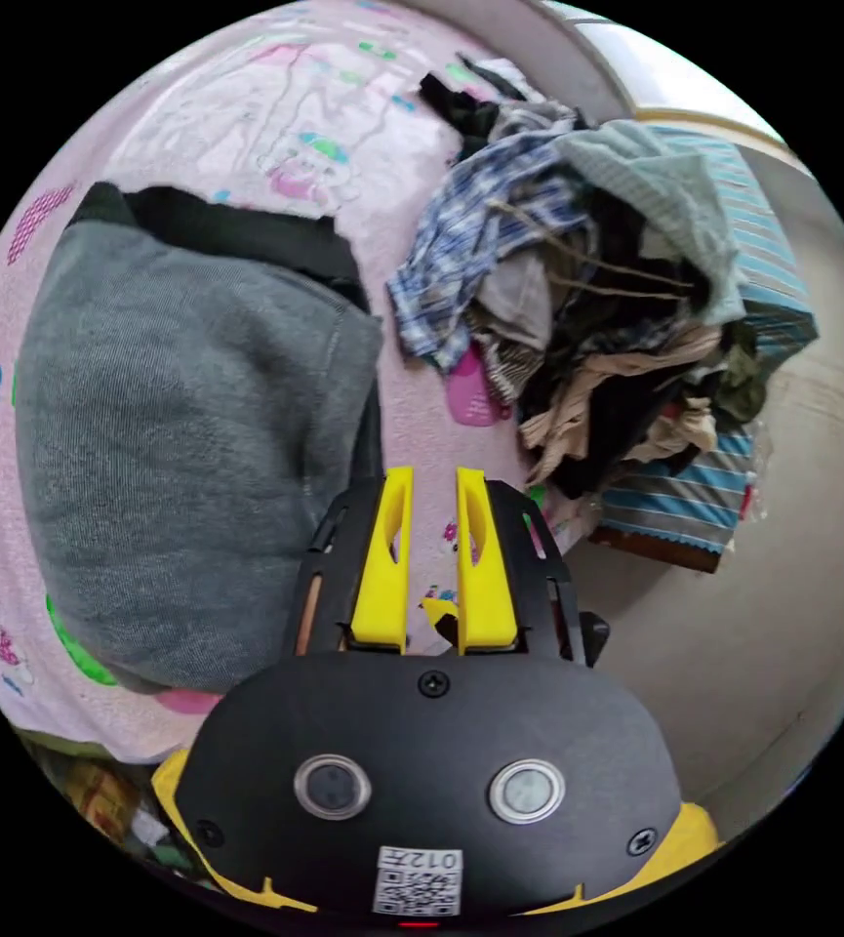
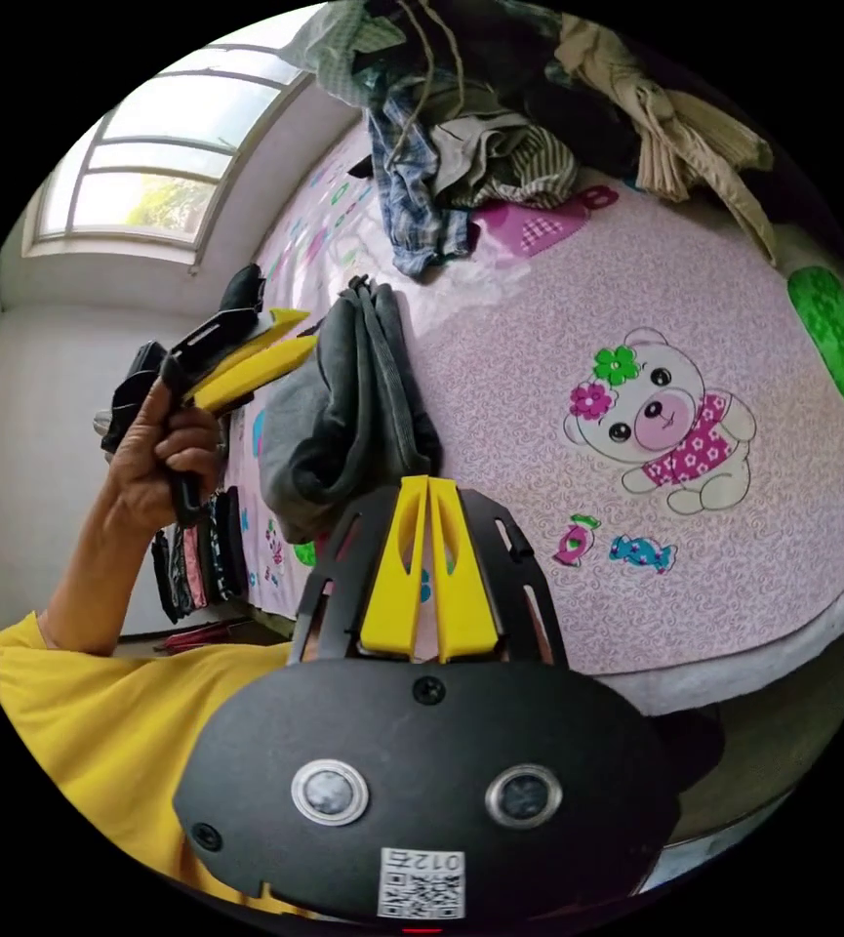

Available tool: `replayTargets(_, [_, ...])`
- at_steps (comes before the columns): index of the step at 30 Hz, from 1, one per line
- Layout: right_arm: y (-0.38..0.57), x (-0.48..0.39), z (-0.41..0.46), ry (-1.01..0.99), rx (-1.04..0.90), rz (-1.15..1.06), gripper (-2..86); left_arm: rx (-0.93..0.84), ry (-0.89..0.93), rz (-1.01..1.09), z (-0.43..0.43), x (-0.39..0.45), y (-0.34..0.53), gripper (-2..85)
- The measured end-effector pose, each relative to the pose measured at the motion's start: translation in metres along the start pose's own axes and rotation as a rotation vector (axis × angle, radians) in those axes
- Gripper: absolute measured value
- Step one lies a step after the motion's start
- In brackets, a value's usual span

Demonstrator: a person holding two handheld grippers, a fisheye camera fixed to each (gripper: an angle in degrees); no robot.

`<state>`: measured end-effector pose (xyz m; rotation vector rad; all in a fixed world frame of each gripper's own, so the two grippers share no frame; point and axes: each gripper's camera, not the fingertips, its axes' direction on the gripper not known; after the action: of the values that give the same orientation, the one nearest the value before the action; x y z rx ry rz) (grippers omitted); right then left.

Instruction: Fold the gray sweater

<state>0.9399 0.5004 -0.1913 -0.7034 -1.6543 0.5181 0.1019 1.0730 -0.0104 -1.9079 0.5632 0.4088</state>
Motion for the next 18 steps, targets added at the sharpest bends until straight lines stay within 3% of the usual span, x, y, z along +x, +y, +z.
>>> replayTargets(4, [-0.021, -0.006, -0.016, -0.066, 0.020, -0.130, 4.7, 0.152, 0.011, 0.140, -0.057, 0.031, 0.036, 6.3])
replayTargets(9, [-0.068, -0.001, 0.003, -0.229, -0.077, -0.133, 6.5, 0.191, -0.211, 0.261, -0.112, 0.008, 0.116, 7.6])
replayTargets(14, [-0.103, -0.010, 0.019, -0.253, -0.124, -0.133, 6.6, 0.155, -0.376, 0.323, -0.090, 0.013, 0.191, 8.7])
replayTargets(18, [-0.123, -0.020, 0.028, -0.141, -0.135, -0.130, 7.8, 0.103, -0.444, 0.547, -0.037, 0.084, 0.230, 10.5])
